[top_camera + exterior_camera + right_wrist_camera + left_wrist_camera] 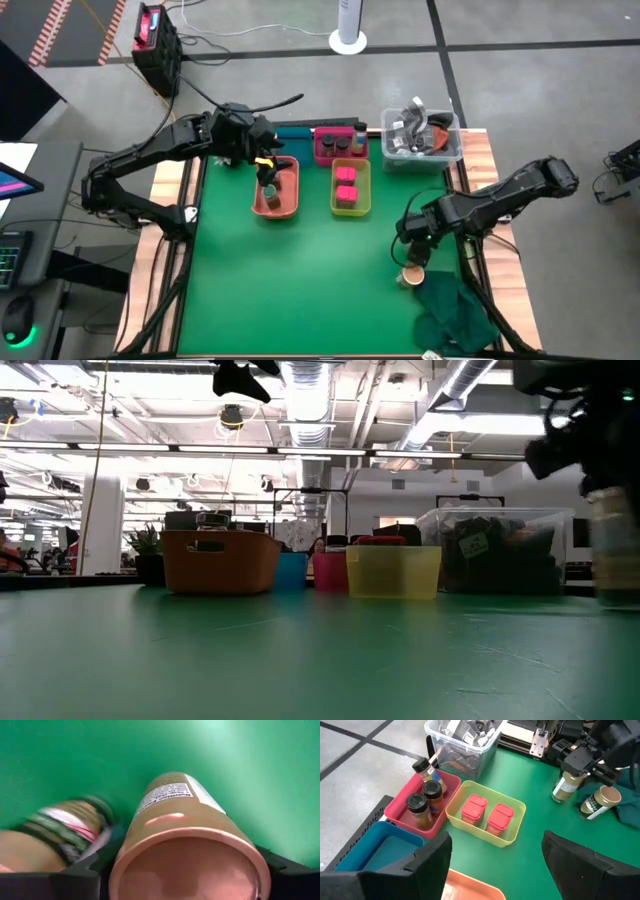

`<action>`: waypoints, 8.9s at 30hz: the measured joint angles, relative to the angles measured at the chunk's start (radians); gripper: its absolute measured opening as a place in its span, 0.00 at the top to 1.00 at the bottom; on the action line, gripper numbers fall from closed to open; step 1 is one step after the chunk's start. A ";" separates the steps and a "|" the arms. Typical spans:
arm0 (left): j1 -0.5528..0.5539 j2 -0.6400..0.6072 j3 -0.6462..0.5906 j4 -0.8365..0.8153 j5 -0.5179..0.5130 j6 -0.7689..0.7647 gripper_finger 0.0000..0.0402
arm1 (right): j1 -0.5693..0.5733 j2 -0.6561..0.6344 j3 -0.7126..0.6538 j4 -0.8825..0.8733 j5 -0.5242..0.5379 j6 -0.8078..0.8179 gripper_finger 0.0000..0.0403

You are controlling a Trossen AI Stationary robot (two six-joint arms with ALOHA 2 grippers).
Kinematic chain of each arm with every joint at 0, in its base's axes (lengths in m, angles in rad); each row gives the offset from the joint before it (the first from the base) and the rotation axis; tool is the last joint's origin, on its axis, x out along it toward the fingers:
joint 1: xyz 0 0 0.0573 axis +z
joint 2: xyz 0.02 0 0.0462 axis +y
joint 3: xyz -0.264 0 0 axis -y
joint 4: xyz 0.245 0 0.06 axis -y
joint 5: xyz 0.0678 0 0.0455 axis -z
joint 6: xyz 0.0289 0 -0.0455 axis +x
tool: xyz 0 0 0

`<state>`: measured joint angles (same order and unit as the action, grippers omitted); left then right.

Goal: Sort spices by type
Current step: Put the top brown seasoning bottle into the blue bin, then put the black seasoning bottle into the red bin upright

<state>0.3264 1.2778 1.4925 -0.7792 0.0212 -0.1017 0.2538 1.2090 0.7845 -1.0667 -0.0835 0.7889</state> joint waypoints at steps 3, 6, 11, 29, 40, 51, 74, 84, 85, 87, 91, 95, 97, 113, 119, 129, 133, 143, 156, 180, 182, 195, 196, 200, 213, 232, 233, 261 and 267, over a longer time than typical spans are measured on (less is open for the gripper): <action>0.000 0.000 0.000 0.000 0.000 0.003 0.27 | -0.061 0.000 0.033 0.009 -0.001 -0.057 0.26; 0.000 0.000 0.000 0.000 0.000 0.003 0.27 | -0.137 0.008 0.089 0.001 0.002 -0.113 0.26; 0.000 0.000 0.000 0.000 0.000 -0.006 0.27 | -0.252 0.026 0.234 -0.010 0.022 -0.224 0.26; 0.035 -0.050 0.000 -0.126 0.017 -0.068 0.27 | -0.535 0.650 1.100 -0.087 0.089 -0.664 0.26; -0.005 -0.163 -0.198 -0.059 -0.068 -0.160 0.27 | -0.678 1.020 1.541 -0.089 0.015 -0.862 0.26; -0.095 -0.346 -0.409 0.045 -0.269 -0.453 0.27 | -0.766 1.110 1.547 0.089 -0.060 -0.965 0.26; -0.169 -0.348 -0.436 0.053 -0.395 -0.560 0.27 | -0.755 1.244 1.550 0.250 -0.036 -1.033 0.23; -0.169 -0.348 -0.435 0.053 -0.394 -0.568 0.27 | -0.761 1.248 1.548 0.230 -0.046 -1.037 0.14; -0.169 -0.349 -0.435 0.053 -0.394 -0.568 0.27 | -0.762 1.248 1.548 0.228 -0.049 -1.037 0.12; -0.169 -0.350 -0.435 0.052 -0.394 -0.569 0.27 | -0.762 1.247 1.548 0.222 -0.050 -1.042 0.08; -0.169 -0.349 -0.435 0.052 -0.394 -0.560 0.27 | -0.762 1.247 1.548 0.207 -0.050 -1.048 0.03; -0.169 -0.349 -0.435 0.052 -0.393 -0.548 0.27 | -0.766 1.242 1.572 0.186 -0.050 -1.041 0.03; -0.169 -0.350 -0.435 0.052 -0.390 -0.547 0.27 | -0.769 1.216 1.565 0.170 -0.046 -1.030 0.03; -0.169 -0.356 -0.435 0.051 -0.340 -0.512 0.27 | -1.027 1.120 1.565 -0.073 -0.013 -0.688 0.02; -0.169 -0.356 -0.435 0.052 -0.322 -0.510 0.27 | -1.078 1.120 1.565 -0.182 -0.013 -0.808 0.02; -0.169 -0.356 -0.435 0.052 -0.311 -0.500 0.27 | -1.082 1.120 1.565 -0.264 -0.051 -1.034 0.05; -0.169 -0.356 -0.435 0.052 -0.311 -0.500 0.27 | -1.082 1.120 1.565 -0.265 -0.081 -1.037 0.08; -0.169 -0.356 -0.435 0.053 -0.282 -0.509 0.27 | -1.082 1.135 1.553 -0.263 -0.109 -1.060 0.09; -0.169 -0.356 -0.435 0.053 -0.265 -0.501 0.27 | -1.095 1.135 1.509 -0.317 -0.130 -1.086 0.09; -0.169 -0.356 -0.435 0.053 -0.253 -0.489 0.27 | -1.013 1.133 1.496 -0.292 -0.061 -0.625 0.20; -0.169 -0.356 -0.435 0.053 -0.250 -0.489 0.27 | -1.010 1.133 1.496 -0.267 -0.034 -0.579 0.20; -0.169 -0.356 -0.435 0.053 -0.209 -0.486 0.27 | -0.979 1.129 1.431 -0.219 0.054 -0.423 0.21; -0.169 -0.356 -0.435 0.052 -0.206 -0.485 0.27 | -0.979 1.127 1.422 -0.214 0.058 -0.405 0.21; -0.169 -0.356 -0.435 0.052 -0.201 -0.485 0.27 | -0.979 1.125 1.406 -0.199 0.058 -0.381 0.21; -0.169 -0.356 -0.435 0.053 -0.200 -0.454 0.27 | -0.954 1.133 1.404 -0.170 0.123 -0.371 0.21; -0.169 -0.356 -0.435 0.053 -0.179 -0.433 0.27 | -0.912 1.122 1.425 -0.259 0.240 -0.655 0.21; -0.169 -0.356 -0.435 0.053 -0.178 -0.435 0.27 | -0.916 1.122 1.412 -0.243 0.238 -0.650 0.21; -0.169 -0.356 -0.435 0.053 -0.159 -0.469 0.27 | -0.922 1.115 1.263 -0.118 0.146 -0.841 0.21; -0.169 -0.356 -0.435 0.053 -0.158 -0.474 0.27 | -0.928 1.115 1.255 -0.101 0.124 -0.802 0.21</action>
<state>0.1575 0.9215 1.0580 -0.7261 -0.1368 -0.5761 -0.6739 2.3241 2.0392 -1.1674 0.0410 -0.0131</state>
